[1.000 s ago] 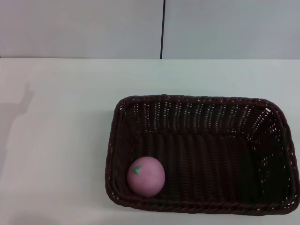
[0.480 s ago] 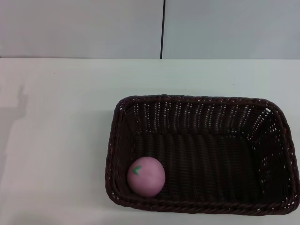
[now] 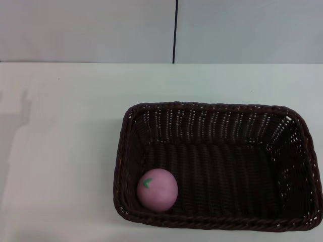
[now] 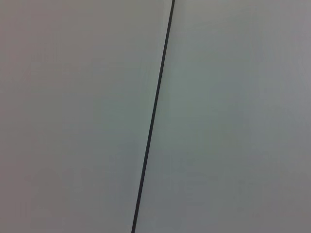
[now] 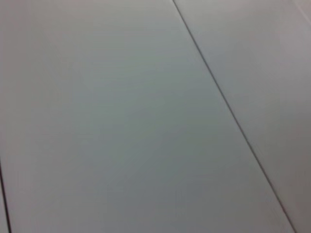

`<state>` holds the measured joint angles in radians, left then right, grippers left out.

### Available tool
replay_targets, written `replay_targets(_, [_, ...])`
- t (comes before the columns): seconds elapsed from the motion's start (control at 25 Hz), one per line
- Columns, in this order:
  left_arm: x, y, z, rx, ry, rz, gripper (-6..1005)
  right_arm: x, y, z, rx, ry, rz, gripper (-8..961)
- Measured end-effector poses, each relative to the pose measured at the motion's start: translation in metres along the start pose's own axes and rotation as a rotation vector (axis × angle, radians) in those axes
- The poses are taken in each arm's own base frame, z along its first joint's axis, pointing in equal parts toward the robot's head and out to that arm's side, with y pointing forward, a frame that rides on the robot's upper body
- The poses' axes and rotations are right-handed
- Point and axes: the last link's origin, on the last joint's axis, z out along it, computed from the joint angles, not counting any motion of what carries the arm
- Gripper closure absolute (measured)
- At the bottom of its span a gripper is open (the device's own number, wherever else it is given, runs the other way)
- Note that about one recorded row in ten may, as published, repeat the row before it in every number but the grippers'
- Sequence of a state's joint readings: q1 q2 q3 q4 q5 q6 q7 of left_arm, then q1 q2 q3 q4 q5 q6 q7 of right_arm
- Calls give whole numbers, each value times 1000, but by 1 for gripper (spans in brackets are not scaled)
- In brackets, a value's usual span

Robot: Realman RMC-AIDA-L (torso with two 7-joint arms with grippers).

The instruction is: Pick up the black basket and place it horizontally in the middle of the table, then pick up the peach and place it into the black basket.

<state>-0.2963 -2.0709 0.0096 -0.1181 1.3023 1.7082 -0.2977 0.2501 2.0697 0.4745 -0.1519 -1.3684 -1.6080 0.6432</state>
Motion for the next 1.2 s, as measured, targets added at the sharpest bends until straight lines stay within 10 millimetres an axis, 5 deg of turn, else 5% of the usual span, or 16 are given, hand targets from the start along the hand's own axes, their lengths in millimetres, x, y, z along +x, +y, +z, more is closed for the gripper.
replay_targets(0.72, [-2,-2,4,2,-15,8,478,5,0,-1,27,18,17,409])
replay_targets(1.04, [-4,-3,4,22,-26,1,813,7,1,-1,31,24,25,409])
replay_targets(1.2, [-5,-3,5,20,-27,1,813,8,1,-1,32,26,27,409])
